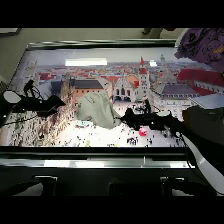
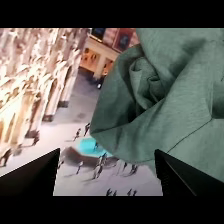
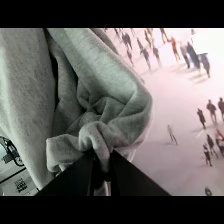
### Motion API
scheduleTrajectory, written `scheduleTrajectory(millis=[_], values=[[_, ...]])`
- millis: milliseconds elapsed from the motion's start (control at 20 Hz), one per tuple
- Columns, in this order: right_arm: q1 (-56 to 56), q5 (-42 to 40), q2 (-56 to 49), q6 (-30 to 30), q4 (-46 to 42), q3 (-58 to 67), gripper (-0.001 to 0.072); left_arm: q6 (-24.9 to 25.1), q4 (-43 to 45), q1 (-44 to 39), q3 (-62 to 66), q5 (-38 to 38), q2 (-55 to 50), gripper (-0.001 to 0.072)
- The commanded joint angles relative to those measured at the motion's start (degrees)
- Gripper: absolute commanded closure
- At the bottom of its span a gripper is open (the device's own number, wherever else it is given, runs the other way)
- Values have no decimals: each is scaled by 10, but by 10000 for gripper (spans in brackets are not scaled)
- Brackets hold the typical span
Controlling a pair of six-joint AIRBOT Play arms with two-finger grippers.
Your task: Fold the clothes and pants, and hang the long-sleeved shirts on hangers.
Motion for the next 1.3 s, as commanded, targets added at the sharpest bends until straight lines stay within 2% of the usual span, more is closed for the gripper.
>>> scheduleTrajectory(millis=[0,150,250,500,600,950,1000,1050,1100,1150,1250], values=[[0,30,13,0,-2,0,671,97,-164,-2,-7,90,-75,32],[0,39,20,0,-3,0,671,172,-284,-9,-6,143,-140,32],[0,46,20,0,-10,0,671,202,-327,-13,6,155,-170,33],[0,46,20,0,-19,0,671,201,-330,-16,52,180,-214,42],[0,46,20,0,-19,0,671,201,-330,-19,72,179,-237,63],[0,35,20,-2,-19,0,671,195,-330,-54,113,165,-288,65],[0,35,20,-2,-18,0,671,191,-330,-56,113,164,-291,177],[0,36,20,-2,-18,0,671,188,-330,-56,114,166,-291,338],[0,40,20,-2,-18,0,671,188,-330,-53,118,165,-291,604],[0,42,21,-4,-18,0,671,188,-330,-49,125,161,-290,693],[0,34,36,-13,-19,0,672,190,-330,-35,153,144,-281,693]])
